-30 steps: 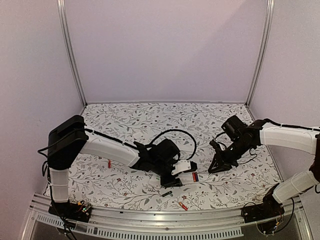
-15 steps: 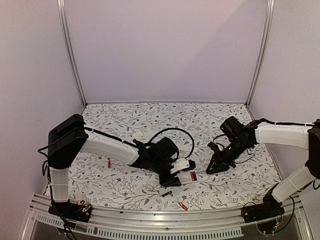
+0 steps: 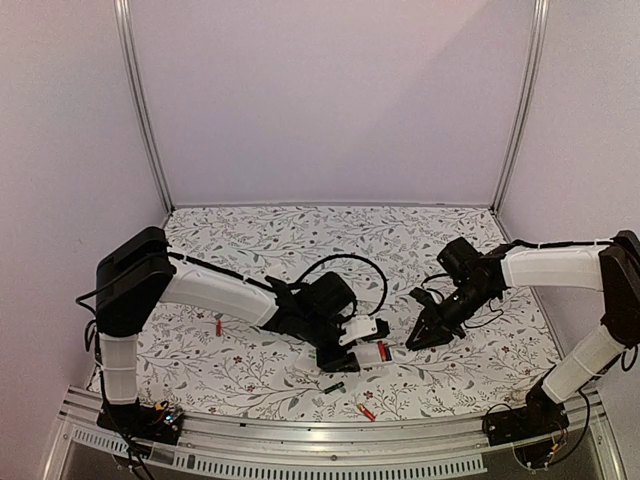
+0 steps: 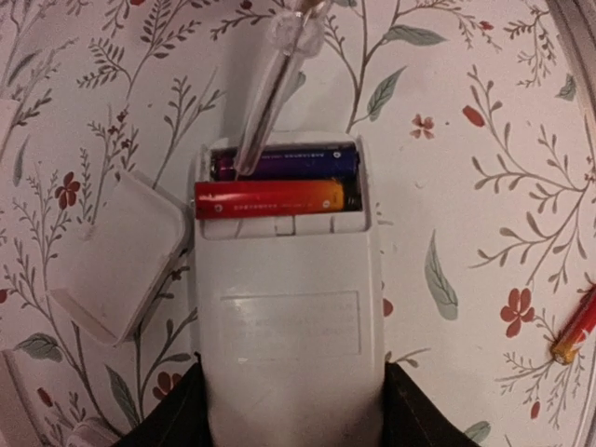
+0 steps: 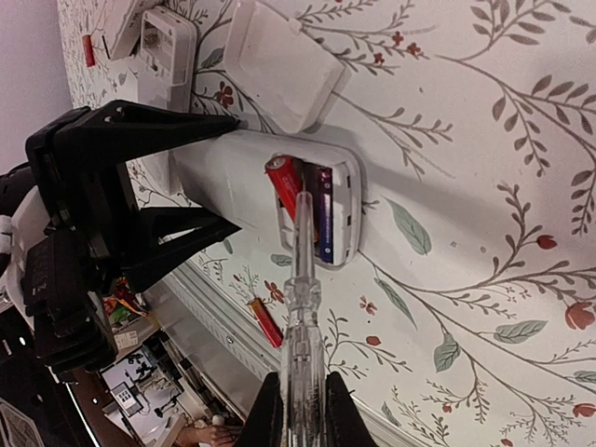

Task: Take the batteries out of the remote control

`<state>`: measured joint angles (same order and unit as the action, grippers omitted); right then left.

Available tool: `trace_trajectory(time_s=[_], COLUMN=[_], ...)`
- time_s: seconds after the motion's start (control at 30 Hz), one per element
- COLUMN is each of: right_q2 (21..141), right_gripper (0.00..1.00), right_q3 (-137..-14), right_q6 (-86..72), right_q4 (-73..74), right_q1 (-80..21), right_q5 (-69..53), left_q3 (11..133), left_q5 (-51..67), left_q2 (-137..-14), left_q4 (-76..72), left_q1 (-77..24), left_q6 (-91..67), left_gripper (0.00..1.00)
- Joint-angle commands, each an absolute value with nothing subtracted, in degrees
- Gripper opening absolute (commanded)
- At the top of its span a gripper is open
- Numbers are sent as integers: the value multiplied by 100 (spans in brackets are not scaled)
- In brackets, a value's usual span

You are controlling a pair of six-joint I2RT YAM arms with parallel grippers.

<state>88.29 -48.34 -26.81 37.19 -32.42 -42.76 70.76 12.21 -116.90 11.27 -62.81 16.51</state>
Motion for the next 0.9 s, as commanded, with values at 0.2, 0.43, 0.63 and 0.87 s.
trace_trajectory(time_s=[0.2,0.43,0.63,0.87], right_q2=[8315,7913,7766,7741], right_gripper=[0,0,0,0], right_q3=[-4577,-4299,-4201,-4214], right_q6=[-2357,-2313,-2397,-2382], right_q4=[2776,2883,2785,2980], right_q1=[-3560,-3576,-3698,-4066], right_q5=[-5355,-5512,-5606,-5586], left_q3=[7266,7336,7370,7379], left_q5=[623,542,478,379], left_q2=[-12102,-12161,-12182,-12199], left_q4=[1151,1196,1220,1220], left_q1=[-6112,-6060,-6052,-6036], left_q6=[1908,1855,1841,1833], left_gripper=[28,28,27,27])
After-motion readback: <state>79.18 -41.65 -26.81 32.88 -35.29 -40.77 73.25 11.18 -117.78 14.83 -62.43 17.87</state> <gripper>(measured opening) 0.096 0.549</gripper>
